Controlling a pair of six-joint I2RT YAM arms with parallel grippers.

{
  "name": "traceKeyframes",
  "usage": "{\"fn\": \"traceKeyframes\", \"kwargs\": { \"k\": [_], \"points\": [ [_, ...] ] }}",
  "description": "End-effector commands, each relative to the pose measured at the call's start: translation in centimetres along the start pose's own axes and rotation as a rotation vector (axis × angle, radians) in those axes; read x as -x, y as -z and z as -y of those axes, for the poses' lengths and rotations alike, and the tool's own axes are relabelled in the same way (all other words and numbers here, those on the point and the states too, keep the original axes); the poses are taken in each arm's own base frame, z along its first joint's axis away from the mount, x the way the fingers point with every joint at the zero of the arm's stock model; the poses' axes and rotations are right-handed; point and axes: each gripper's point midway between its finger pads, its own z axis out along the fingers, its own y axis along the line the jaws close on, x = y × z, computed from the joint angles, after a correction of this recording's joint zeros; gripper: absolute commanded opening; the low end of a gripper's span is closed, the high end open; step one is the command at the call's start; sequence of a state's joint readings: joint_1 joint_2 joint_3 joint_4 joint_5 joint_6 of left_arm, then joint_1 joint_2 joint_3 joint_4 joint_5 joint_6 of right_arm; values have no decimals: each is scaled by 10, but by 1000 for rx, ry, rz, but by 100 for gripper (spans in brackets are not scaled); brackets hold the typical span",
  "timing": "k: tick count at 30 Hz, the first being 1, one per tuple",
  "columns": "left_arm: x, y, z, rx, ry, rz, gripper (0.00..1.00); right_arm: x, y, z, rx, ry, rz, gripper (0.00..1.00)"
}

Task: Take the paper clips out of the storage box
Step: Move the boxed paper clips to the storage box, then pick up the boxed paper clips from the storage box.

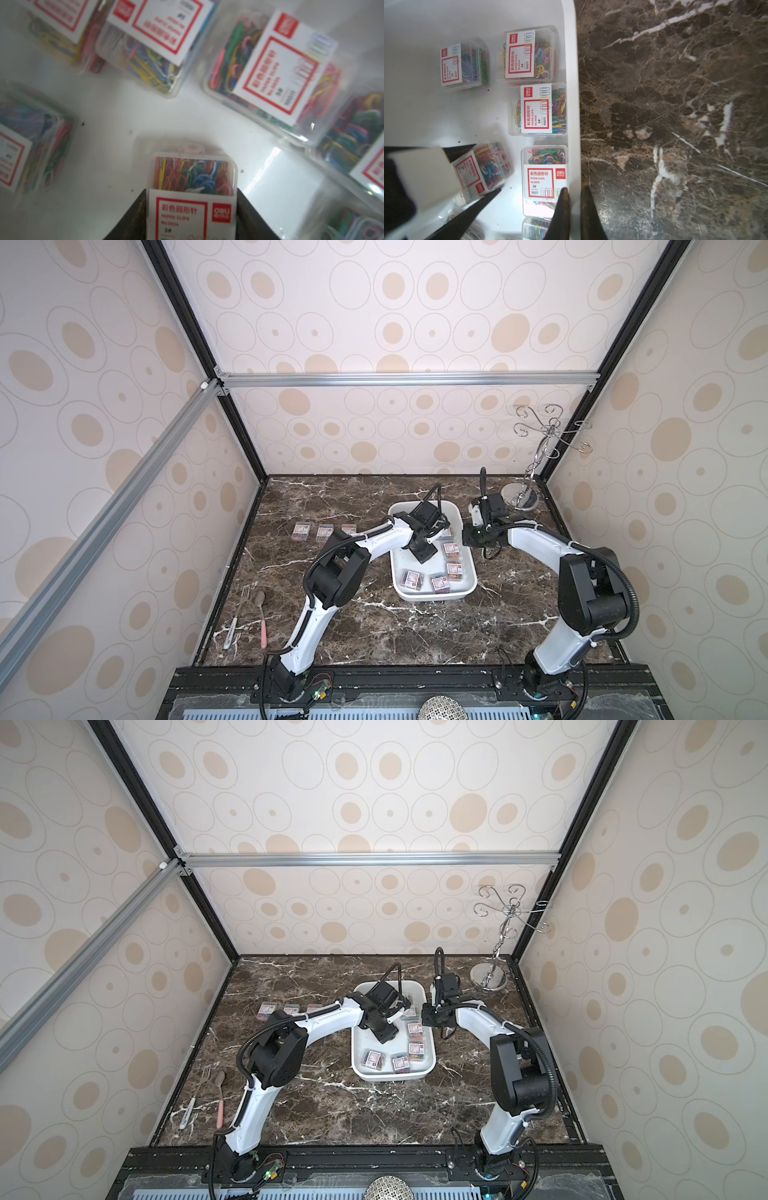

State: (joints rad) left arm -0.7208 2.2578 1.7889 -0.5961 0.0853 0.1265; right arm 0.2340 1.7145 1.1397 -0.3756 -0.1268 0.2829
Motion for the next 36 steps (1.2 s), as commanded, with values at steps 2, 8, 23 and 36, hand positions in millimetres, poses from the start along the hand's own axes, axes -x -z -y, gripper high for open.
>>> {"fn": "traceKeyframes", "kwargs": {
  "k": [2, 8, 23, 36],
  "points": [
    [-6, -3, -25, 44, 154, -42, 58, -20, 1, 11, -36, -16, -59, 8],
    [-1, -2, -36, 66, 210, -37, 62, -18, 2, 9, -28, -19, -55, 8],
    [-6, -7, -43, 104, 209, -79, 65, -20, 3, 11, -36, -16, -55, 8],
    [-10, -9, -38, 81, 205, -88, 54, -20, 2, 12, -42, -17, -56, 8]
  ]
}}
